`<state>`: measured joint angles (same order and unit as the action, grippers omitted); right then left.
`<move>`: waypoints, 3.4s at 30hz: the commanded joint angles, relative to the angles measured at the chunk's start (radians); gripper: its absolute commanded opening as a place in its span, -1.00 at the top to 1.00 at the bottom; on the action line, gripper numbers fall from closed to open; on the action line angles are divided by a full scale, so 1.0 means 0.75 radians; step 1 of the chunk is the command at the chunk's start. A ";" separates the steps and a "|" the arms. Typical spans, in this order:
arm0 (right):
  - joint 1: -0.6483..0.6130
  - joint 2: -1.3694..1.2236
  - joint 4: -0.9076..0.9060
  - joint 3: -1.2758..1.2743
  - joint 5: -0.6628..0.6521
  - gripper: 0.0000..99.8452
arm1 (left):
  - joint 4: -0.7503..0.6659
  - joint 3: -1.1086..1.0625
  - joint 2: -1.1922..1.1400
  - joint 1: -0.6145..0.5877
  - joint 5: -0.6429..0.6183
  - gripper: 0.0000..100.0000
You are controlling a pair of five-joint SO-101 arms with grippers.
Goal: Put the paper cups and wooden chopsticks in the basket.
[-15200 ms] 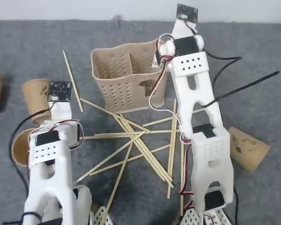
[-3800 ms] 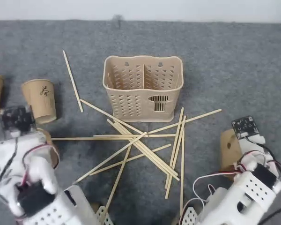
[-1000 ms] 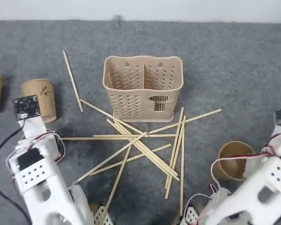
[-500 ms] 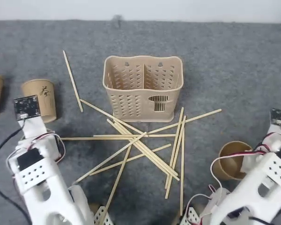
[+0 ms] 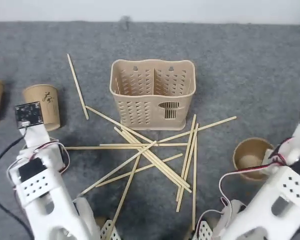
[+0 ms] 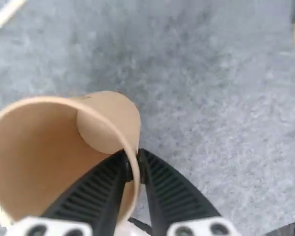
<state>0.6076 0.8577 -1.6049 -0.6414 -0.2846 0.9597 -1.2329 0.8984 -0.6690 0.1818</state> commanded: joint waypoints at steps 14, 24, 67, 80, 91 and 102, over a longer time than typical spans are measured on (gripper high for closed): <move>-0.443 -0.752 -0.253 1.039 0.520 0.99 | -0.068 -0.026 0.004 0.010 -0.004 0.97; -0.721 -1.071 -0.251 1.923 0.898 0.99 | -0.070 -0.026 0.004 0.025 -0.004 0.97; -1.192 -1.026 -0.214 1.653 0.796 0.98 | -0.106 -0.040 0.002 0.025 -0.006 0.97; -1.192 -0.946 -0.220 1.667 0.796 0.57 | -0.106 -0.040 0.000 0.025 -0.004 0.97; -1.075 -0.453 -0.255 1.561 0.790 0.73 | -0.106 -0.040 0.000 0.025 -0.004 0.97; -0.549 0.101 -0.253 0.822 0.370 0.81 | -0.106 -0.040 0.000 0.025 -0.004 0.97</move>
<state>0.0675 0.8531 -1.7584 0.0936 0.0944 0.9030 -1.2666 0.8984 -0.6567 0.1818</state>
